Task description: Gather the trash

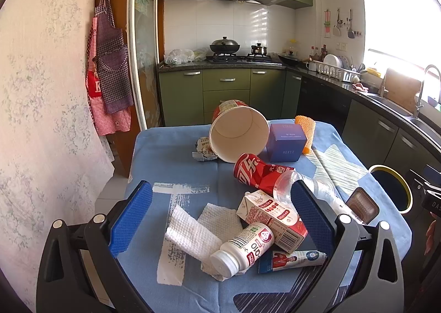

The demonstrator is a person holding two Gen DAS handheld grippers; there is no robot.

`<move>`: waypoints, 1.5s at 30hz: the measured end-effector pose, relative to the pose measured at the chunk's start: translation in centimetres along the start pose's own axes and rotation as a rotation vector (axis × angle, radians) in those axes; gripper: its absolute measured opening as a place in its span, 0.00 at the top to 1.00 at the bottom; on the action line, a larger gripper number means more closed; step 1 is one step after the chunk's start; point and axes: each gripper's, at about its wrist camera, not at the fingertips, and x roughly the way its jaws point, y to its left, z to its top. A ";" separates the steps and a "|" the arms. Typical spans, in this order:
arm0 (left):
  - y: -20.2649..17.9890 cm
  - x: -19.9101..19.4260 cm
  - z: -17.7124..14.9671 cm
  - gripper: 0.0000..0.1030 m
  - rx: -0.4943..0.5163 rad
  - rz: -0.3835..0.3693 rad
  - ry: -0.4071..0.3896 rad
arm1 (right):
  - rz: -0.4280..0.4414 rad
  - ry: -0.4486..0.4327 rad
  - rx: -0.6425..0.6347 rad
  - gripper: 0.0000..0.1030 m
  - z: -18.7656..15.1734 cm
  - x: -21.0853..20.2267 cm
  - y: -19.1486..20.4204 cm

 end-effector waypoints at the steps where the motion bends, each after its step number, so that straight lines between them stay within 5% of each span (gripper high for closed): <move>1: 0.0 0.0 0.0 0.04 0.000 0.000 0.000 | 0.001 0.000 0.001 0.06 0.0 0.0 0.0; 40: -0.3 1.9 0.0 0.04 0.011 -0.004 0.032 | 0.007 0.027 -0.019 0.06 0.3 1.5 0.4; 45: 0.5 4.2 2.0 0.04 -0.003 -0.002 0.035 | 0.086 0.008 -0.112 0.06 3.1 2.3 2.4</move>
